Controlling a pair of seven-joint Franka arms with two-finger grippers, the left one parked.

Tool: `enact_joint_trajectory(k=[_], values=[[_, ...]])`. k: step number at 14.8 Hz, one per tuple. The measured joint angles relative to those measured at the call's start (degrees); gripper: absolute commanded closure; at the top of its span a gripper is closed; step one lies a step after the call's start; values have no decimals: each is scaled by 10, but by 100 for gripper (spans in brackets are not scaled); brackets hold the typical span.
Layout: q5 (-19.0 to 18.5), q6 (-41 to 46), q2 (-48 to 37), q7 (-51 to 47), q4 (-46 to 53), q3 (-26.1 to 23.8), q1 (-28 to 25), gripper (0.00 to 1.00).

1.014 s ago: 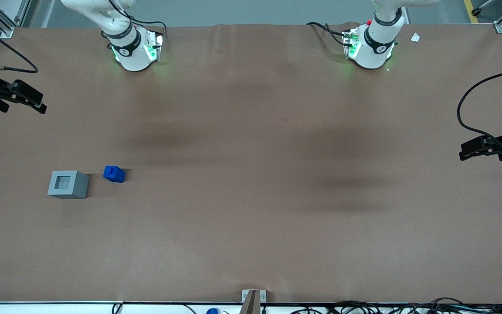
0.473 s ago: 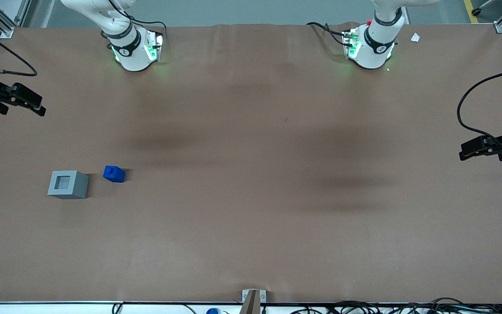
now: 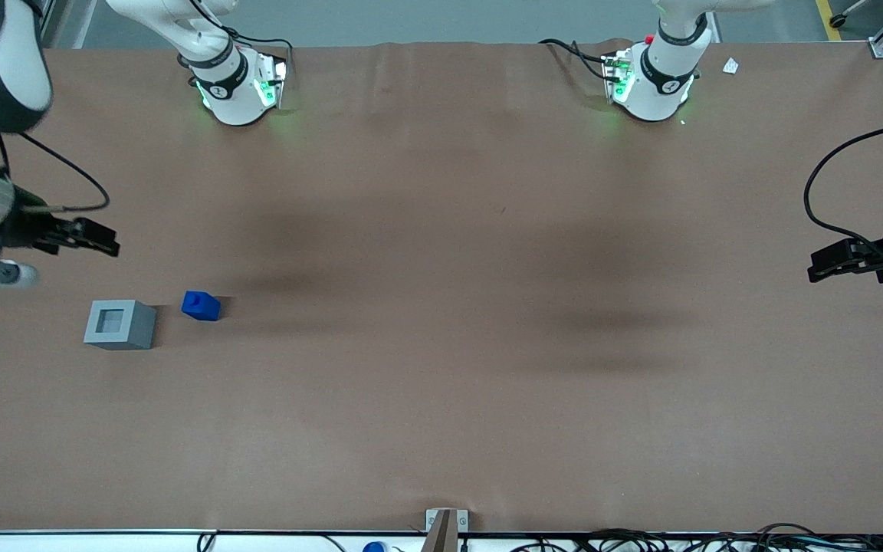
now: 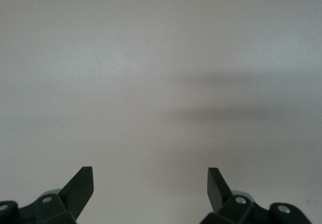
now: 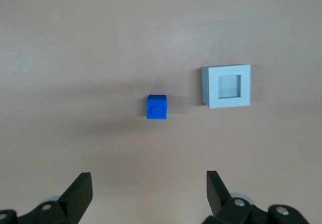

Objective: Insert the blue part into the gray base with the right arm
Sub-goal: 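Move the open right gripper down over the blue block, then close the right gripper on the blue block and lift it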

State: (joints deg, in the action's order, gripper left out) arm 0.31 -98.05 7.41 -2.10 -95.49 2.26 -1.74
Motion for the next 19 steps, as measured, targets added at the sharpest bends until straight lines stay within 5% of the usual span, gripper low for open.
enact_joint_trajectory(k=[7, 17, 19], values=[[0, -228, 66, 0, -149, 0, -1, 17], [0, -356, 182, -1, -186, 4, -1, 24], [0, -358, 189, -1, -187, 4, -1, 31]])
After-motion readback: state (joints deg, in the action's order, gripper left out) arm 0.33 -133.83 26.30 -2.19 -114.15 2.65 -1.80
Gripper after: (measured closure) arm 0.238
